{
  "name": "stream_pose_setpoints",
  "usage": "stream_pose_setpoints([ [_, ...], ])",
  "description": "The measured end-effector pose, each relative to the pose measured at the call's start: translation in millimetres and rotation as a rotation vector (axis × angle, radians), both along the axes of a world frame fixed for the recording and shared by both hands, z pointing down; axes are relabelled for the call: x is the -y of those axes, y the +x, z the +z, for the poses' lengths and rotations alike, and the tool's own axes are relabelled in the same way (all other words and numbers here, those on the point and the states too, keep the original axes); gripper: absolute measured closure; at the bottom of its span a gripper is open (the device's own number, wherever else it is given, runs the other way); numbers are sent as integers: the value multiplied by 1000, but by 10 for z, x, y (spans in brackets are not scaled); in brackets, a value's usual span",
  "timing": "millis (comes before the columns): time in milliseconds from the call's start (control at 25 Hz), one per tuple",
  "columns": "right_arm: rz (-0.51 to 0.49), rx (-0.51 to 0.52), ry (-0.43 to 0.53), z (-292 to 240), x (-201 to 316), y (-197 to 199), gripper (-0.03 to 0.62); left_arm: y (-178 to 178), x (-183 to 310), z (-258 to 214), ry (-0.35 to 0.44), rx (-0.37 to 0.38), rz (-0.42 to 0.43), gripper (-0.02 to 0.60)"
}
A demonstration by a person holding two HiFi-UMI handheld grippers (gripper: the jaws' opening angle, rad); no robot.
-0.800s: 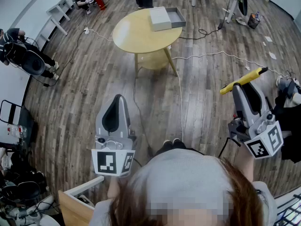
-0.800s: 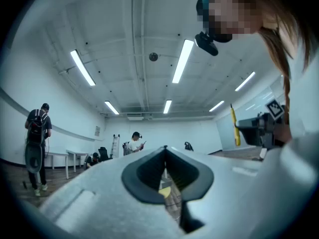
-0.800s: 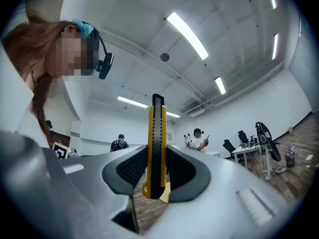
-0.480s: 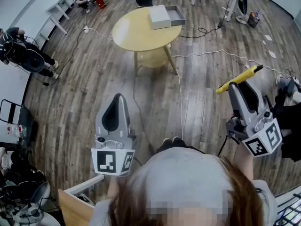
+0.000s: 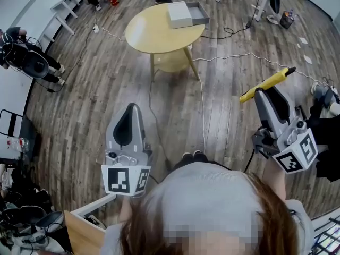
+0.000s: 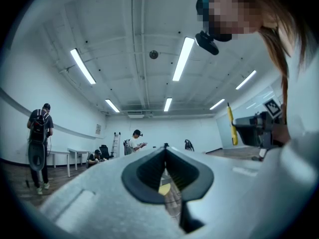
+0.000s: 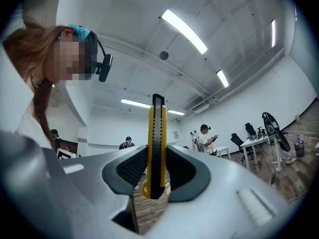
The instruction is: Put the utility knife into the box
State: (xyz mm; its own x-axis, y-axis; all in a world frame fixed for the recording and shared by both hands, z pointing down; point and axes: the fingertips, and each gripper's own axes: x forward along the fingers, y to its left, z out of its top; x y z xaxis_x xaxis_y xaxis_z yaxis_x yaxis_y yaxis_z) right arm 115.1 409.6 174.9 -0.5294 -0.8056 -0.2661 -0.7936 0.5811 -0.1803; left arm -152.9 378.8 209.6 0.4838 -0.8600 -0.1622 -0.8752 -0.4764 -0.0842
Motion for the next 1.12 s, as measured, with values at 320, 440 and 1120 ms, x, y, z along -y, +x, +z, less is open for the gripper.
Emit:
stream_pose_setpoints([
  [320,-14,-7,-20,39,71,161,471,109,22,18,3,6,-25,588],
  [440,-22,-16,-36,109,122,217,473,160,32,88,-14,8,-36,588],
  [1120,-8,-23,-52,252,931,223,473,184,872,234,-34,-1,-31,588],
])
